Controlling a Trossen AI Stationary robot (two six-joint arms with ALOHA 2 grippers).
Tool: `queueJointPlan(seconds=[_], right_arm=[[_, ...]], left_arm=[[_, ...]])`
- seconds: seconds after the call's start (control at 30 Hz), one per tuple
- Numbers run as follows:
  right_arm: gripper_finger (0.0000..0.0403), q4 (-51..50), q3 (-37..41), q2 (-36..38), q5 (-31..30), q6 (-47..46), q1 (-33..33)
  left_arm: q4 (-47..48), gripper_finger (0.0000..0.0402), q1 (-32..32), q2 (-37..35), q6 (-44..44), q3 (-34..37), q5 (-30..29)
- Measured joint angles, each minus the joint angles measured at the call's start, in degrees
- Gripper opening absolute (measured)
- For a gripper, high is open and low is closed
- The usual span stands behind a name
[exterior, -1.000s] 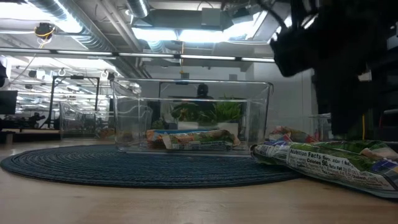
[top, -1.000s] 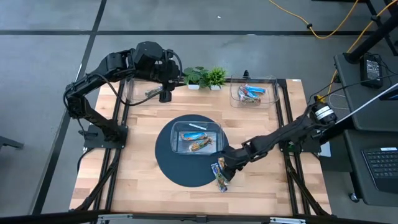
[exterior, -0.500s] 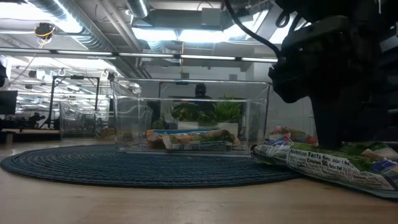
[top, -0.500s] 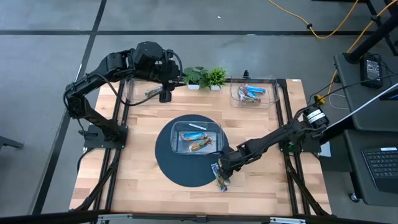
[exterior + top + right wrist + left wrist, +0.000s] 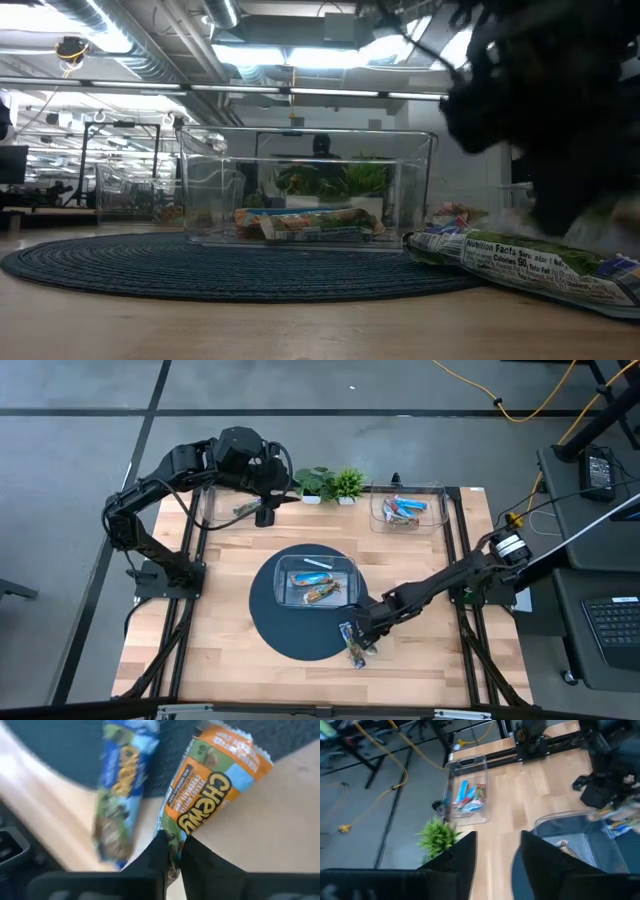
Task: Pick and place Granola Bars by type
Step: Put the yellow granola bar into the bottom transparent bin
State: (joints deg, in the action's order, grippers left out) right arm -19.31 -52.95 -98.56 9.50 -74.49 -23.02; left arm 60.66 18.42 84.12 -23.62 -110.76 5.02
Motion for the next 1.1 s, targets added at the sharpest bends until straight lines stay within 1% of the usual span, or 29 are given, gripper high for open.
queueJointPlan(seconds=[0.1, 0.23, 0.4, 0.5, 0.63, 0.77, 0.93, 1.1], right_arm=[[0.0033, -2.97, 0.00, 3.56, 0.72, -1.04, -0.53], [0.0034, -10.50, -0.02, 9.75, -0.38, -3.31, -1.56], [0.0027, -22.37, -0.02, 16.81, -4.70, -3.13, -2.60], [0.0030, -27.50, -0.02, 19.83, -6.51, -1.58, -2.61], [0.0034, -30.09, -0.02, 22.28, -7.50, 4.20, -1.74], [0.0028, -31.66, -0.02, 23.75, -7.53, 11.40, 1.09], [0.0029, -31.73, -0.02, 26.38, -7.50, 22.60, 8.29], [0.0033, -31.66, -0.53, 29.32, -6.45, 37.08, 17.35]], left_arm=[[0.01, 0.0143, 0.00, 0.00, -0.60, 0.00, 0.02], [0.01, 0.0143, 0.01, 0.00, -0.63, 0.00, 0.01], [0.05, 0.0143, 0.01, 0.00, -0.74, 0.00, 0.02], [0.21, 0.0143, -0.01, 0.00, -0.74, 0.02, 0.02], [0.45, 0.0143, 0.01, 0.00, -0.68, 0.01, 0.02], [0.47, 0.0143, -0.01, 0.00, -0.72, 0.02, 0.11], [0.49, 0.0143, 0.00, 0.00, 0.41, 0.02, 0.14], [0.47, 0.0143, -0.01, 0.00, 2.95, 0.02, 0.17]])
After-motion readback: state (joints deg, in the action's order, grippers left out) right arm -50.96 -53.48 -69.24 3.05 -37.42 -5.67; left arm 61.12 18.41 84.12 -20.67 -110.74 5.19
